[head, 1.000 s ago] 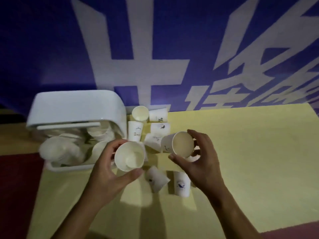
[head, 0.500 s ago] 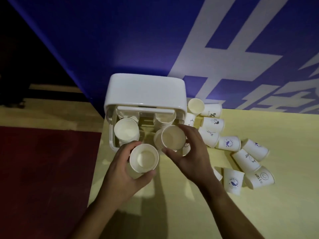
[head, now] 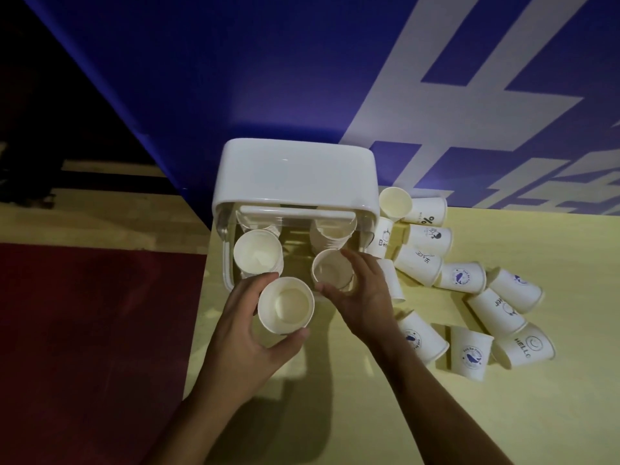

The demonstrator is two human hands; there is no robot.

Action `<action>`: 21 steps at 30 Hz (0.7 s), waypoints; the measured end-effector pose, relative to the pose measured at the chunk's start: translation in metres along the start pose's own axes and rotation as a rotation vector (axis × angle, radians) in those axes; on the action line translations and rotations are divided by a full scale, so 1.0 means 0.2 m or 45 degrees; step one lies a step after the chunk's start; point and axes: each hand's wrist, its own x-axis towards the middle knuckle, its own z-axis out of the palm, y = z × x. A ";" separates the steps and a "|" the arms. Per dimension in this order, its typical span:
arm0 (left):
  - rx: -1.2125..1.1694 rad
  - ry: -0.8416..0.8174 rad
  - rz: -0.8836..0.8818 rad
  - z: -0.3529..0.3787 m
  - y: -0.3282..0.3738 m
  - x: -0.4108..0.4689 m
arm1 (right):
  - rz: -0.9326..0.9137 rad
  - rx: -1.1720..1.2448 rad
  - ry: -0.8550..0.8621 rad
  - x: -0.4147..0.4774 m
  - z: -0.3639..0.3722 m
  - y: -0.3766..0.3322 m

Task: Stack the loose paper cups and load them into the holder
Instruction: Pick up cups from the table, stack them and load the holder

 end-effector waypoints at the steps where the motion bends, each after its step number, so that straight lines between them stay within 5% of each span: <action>1: 0.013 0.005 0.010 0.01 0.01 0.01 | 0.005 0.000 -0.004 -0.01 -0.01 0.00; 5: 0.016 -0.001 0.004 0.07 0.06 0.06 | 0.040 0.223 0.054 -0.07 -0.13 -0.07; 10: -0.010 -0.059 -0.004 0.18 0.13 0.17 | 0.031 0.544 -0.135 -0.13 -0.29 -0.20; 21: 0.010 -0.073 0.033 0.36 0.05 0.31 | -0.018 0.349 -0.174 -0.04 -0.27 -0.03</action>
